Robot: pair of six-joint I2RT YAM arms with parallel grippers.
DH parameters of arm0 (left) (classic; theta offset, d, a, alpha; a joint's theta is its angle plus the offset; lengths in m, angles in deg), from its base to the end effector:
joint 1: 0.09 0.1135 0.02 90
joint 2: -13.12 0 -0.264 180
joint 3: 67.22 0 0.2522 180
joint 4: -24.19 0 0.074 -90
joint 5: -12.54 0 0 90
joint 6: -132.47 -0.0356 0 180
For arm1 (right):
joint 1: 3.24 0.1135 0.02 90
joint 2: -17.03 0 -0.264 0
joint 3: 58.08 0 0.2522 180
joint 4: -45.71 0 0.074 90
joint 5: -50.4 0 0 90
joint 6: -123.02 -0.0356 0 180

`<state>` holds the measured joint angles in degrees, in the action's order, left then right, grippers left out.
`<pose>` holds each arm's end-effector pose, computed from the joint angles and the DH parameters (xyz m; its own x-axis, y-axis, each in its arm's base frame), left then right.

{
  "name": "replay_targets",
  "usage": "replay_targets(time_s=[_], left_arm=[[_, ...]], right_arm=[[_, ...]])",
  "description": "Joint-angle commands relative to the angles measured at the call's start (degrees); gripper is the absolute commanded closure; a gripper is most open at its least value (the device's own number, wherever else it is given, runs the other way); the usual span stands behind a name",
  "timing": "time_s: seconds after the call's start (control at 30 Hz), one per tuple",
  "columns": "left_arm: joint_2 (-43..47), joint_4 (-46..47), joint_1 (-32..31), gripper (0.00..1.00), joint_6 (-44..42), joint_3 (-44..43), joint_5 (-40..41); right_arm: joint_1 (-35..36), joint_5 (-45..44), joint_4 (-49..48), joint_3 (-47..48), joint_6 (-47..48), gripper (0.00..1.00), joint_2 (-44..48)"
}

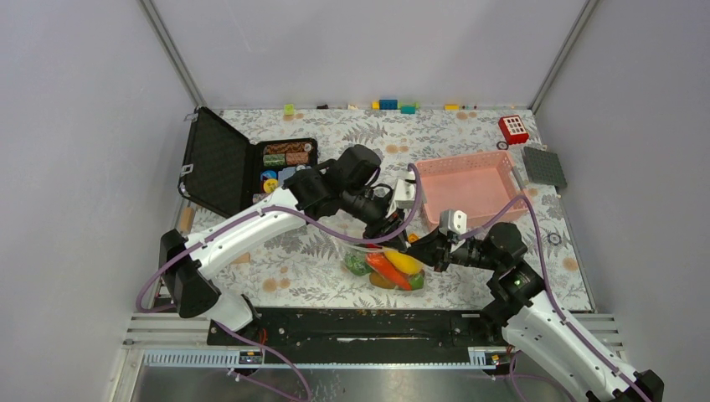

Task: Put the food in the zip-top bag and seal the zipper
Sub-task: Zip the zipper food storage bag at the center of the board.

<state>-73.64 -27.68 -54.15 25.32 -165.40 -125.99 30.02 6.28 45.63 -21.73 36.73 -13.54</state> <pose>0.1701 -0.2800 0.3637 -0.1071 0.4804 -0.8705 0.9444 -0.2246 -0.2401 0.1046 0.0992 0.2833 0.1485 0.0436 -0.9879 -0.9714 0.1937 -0.1375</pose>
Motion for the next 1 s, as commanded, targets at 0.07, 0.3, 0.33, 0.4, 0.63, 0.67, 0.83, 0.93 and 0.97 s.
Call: replay_targets(time_s=[0.07,0.3,0.33,0.4,0.63,0.67,0.83,0.93,0.97], left_arm=[[-0.53,-0.15,-0.78,0.91,-1.13,-1.94,1.63],[0.28,-0.93,-0.89,1.0,-4.74,-0.71,8.06],[0.42,-1.2,-0.91,1.0,-5.54,-0.48,9.43],[0.7,-2.19,-0.88,1.0,-7.59,0.17,11.77],[0.86,-4.86,-0.52,1.0,-10.28,-0.25,19.85],[1.23,-4.98,-0.38,1.0,-10.69,0.04,20.74],[3.35,-5.44,0.0,1.0,-12.58,1.5,25.92],[3.99,-6.14,0.15,1.0,-13.48,2.32,27.4],[4.19,-6.3,0.23,1.0,-14.03,2.52,28.35]], right_arm=[[-0.16,-0.53,-5.32,1.05,-1.17,1.0,1.25],[-0.16,-2.83,-8.78,-0.48,-3.35,1.0,4.24],[-0.13,-3.1,-8.63,-0.59,-3.35,1.0,4.83],[-0.12,-3.33,-8.57,-0.87,-3.31,1.0,5.88],[-0.13,-4.83,-6.62,-1.09,-3.0,1.0,8.58],[-0.12,-5.06,-5.65,-0.95,-2.74,1.0,8.78],[-0.16,-5.62,-3.9,-1.05,-2.21,1.0,10.03],[-0.12,-6.1,-2.99,-1.1,-1.79,1.0,10.88],[-0.14,-6.43,-2.35,-1.0,-1.47,1.0,11.12]])
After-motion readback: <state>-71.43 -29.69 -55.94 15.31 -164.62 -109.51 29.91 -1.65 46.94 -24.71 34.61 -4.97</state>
